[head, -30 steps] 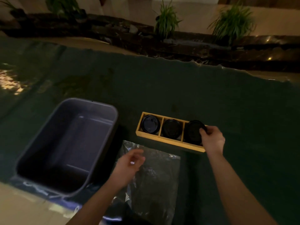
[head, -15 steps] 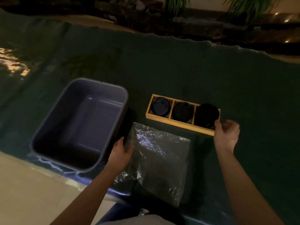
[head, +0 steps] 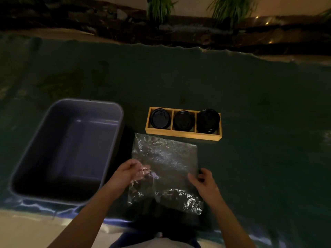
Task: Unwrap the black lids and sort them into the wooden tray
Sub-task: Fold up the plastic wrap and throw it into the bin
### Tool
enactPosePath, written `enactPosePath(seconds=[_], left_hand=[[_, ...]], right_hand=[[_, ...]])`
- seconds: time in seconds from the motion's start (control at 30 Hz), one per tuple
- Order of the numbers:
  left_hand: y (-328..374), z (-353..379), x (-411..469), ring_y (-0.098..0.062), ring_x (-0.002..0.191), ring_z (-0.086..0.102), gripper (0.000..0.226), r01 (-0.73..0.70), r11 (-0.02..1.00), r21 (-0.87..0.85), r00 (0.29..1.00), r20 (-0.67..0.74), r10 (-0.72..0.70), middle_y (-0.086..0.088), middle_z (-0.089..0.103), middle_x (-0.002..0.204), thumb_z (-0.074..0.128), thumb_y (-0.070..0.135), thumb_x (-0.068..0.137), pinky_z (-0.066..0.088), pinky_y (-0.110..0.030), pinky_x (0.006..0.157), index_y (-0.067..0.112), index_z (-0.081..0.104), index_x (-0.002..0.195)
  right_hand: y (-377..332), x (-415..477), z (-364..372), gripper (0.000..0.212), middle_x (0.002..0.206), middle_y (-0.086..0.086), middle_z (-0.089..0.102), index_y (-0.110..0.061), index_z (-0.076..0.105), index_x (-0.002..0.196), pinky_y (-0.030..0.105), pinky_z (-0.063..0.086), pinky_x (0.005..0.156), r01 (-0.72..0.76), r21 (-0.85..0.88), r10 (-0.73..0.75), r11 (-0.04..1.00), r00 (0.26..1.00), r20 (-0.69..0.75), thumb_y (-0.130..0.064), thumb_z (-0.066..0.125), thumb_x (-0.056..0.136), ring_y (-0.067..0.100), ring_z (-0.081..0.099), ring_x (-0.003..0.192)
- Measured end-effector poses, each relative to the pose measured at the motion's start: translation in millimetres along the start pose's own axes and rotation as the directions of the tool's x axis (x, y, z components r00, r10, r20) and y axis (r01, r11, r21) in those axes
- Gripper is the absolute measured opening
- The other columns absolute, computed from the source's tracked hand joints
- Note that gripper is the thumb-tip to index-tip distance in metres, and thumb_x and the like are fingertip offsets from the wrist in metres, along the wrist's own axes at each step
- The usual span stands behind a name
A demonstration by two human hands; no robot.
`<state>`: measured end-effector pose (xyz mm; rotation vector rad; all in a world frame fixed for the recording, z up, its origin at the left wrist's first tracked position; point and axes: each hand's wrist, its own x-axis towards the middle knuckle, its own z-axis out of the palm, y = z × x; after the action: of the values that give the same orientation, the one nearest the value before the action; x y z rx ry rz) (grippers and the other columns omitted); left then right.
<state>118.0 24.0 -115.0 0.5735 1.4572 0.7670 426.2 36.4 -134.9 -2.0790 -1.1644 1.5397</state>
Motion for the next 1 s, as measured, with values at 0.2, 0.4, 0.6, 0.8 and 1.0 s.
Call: enactPosePath(seconds=[0.2,0.4,0.6,0.8,1.0], left_hand=[[31.9,-7.9,-11.8,-0.032,0.121,0.069,0.015,-0.140,0.981,-0.134,0.968,0.191,0.164,-0.020,0.073,0.125,0.046,0.013,0.105,0.060,-0.036,0.091,0.002,0.054,0.101],[63.0,-8.1,-22.3,-0.039,0.100,0.072,0.017,-0.378,0.923,0.080,0.926,0.017,0.377,-0.014,0.077,0.103,0.053,0.022,0.104,0.063,-0.041,0.074,0.019,0.067,0.096],[94.3,12.8,-27.0,-0.008,0.051,0.066,0.029,-0.541,0.637,0.549,0.651,-0.207,0.730,0.008,0.071,0.071,0.034,0.048,0.104,0.053,-0.024,0.049,0.035,0.054,0.088],[130.2,14.4,-26.2,-0.009,0.054,0.064,0.022,-0.606,0.574,0.551,0.588,-0.177,0.790,0.001,0.062,0.060,0.034,0.051,0.101,0.047,-0.020,0.042,0.043,0.049,0.086],[158.0,12.6,-29.1,-0.010,0.062,0.063,0.022,-0.668,0.614,0.420,0.626,-0.130,0.769,-0.004,0.068,0.081,0.050,0.035,0.104,0.051,-0.025,0.060,0.034,0.061,0.085]], right_hand=[[-12.9,-6.4,-13.8,0.076,0.129,0.007,0.069,-0.016,0.053,0.140,0.041,0.057,0.094,-0.099,0.460,0.002,0.882,0.978,0.206,-0.058,0.073,0.079,0.027,0.072,0.111],[-49.4,-19.0,-32.2,0.030,0.085,0.015,0.075,-0.003,0.073,0.097,0.029,0.061,0.065,0.191,0.439,-0.219,0.878,0.976,0.012,-0.032,0.069,0.091,0.022,0.072,0.069],[-106.8,-44.9,-49.7,0.035,0.057,0.002,0.062,-0.019,0.055,0.075,0.018,0.042,0.044,0.556,-0.179,-0.582,0.811,0.738,-0.342,-0.032,0.047,0.106,0.010,0.059,0.047],[-150.5,-58.1,-80.6,0.034,0.056,-0.002,0.057,-0.015,0.057,0.080,0.030,0.044,0.043,0.676,-0.339,-0.748,0.654,0.512,-0.421,-0.040,0.046,0.101,0.018,0.057,0.051],[-169.8,-59.9,-104.2,0.029,0.063,0.002,0.059,-0.024,0.057,0.076,0.018,0.039,0.042,0.738,-0.315,-0.788,0.596,0.463,-0.405,-0.036,0.052,0.102,0.011,0.053,0.049]])
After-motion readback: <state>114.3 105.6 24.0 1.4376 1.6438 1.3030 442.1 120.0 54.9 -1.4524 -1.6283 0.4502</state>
